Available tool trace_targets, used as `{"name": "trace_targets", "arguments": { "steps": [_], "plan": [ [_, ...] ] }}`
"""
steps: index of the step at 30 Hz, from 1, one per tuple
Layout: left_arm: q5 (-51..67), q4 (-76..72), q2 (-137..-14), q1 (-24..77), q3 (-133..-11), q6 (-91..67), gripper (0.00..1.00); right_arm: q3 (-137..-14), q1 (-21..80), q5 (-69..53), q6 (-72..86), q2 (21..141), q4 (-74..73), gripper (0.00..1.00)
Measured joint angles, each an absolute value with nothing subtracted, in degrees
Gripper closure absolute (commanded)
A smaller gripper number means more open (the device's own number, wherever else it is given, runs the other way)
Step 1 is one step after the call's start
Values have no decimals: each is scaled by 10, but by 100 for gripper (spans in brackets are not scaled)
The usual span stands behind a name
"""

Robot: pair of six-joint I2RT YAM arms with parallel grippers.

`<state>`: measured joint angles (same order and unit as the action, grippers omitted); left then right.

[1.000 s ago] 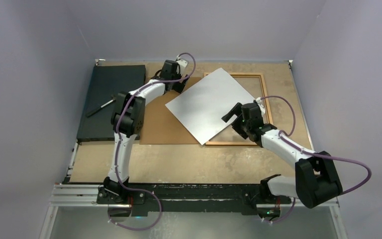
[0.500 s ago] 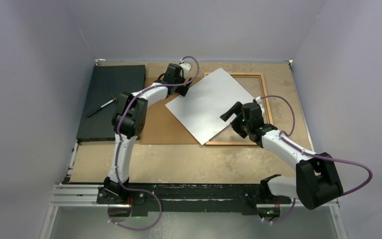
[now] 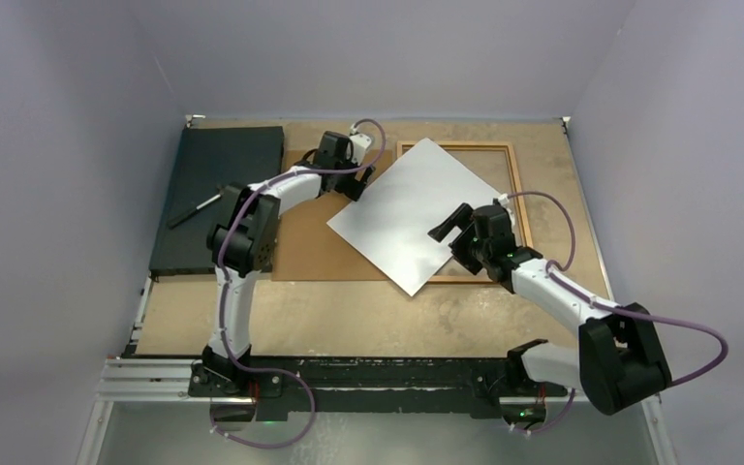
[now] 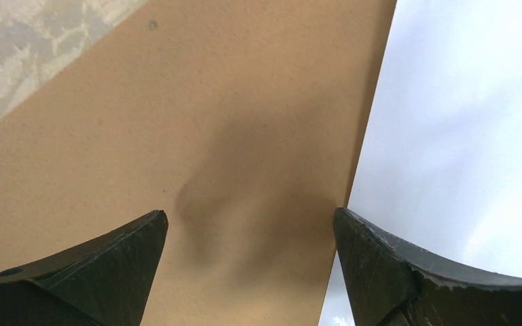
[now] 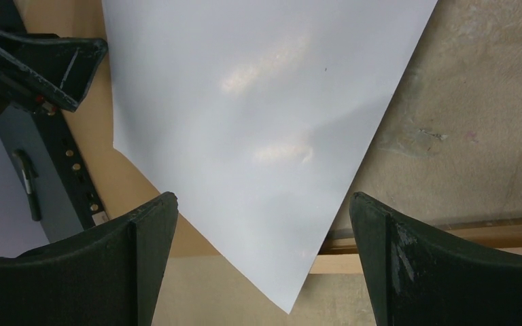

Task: Put the photo into the frame

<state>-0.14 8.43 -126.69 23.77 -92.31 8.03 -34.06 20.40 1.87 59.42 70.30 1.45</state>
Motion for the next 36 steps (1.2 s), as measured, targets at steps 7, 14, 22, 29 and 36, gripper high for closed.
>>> {"name": "trace_targets", "arguments": {
  "steps": [7,14,22,29,36],
  "plan": [
    [30,98,-1226,239,-868,77,11,-331,204,18,593,665,-17,5],
    [51,109,-1183,251,-809,70,13,-264,204,-20,593,531,-93,9],
    [61,115,-1151,264,-766,65,14,-203,204,-64,594,461,-163,9],
    [63,120,-1136,268,-746,64,14,-167,204,-121,604,507,-68,11],
    [66,121,-1131,269,-740,65,15,-137,204,-145,622,489,-4,32]
  ]
}}
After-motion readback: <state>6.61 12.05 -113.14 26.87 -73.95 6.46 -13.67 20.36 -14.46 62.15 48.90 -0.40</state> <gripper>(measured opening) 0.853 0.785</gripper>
